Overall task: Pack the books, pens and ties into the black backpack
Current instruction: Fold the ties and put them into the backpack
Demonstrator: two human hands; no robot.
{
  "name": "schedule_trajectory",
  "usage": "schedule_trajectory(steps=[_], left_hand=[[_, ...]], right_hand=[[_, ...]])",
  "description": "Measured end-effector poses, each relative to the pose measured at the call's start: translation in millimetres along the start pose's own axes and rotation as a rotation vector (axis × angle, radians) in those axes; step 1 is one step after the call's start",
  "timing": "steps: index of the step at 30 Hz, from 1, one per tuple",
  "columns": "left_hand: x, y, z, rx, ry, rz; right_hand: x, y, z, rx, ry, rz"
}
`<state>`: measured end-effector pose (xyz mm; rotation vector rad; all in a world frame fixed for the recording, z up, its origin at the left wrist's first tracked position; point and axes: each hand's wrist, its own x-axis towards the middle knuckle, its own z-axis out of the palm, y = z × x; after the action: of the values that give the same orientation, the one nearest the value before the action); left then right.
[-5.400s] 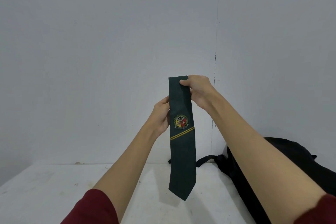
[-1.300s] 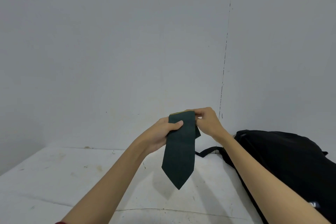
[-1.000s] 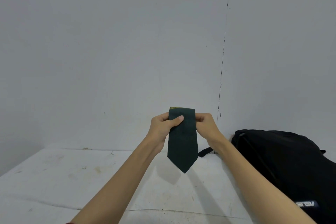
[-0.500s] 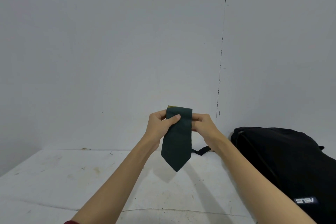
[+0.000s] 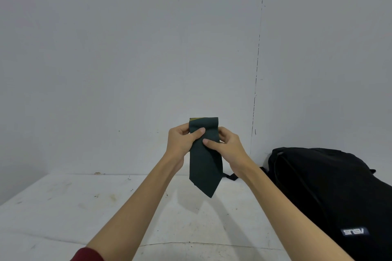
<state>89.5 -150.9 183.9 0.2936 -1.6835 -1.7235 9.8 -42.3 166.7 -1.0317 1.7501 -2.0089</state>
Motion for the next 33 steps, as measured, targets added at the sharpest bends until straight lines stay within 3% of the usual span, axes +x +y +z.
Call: schedule_trajectory(steps=[9,15,21,33], left_hand=[[5.0,1.2,0.0,-0.046,0.061,-0.012],[6.1,4.3,8.0,-0.209,0.117,-0.059],[6.9,11.2,20.9,-0.356,0.124,-0.039],[6.8,15.6,11.9,-0.298,0.007,-0.074]], right_hand=[[-9.4,13.0,7.5,0.029,0.057,0.047],[-12.6,11.3,13.1,0.039,0.018,0.138],[-12.6,14.1,18.1,-0.138,-0.015,-0.004],[-6.1,24.0,20.8,-0.199,0.064,0.026]])
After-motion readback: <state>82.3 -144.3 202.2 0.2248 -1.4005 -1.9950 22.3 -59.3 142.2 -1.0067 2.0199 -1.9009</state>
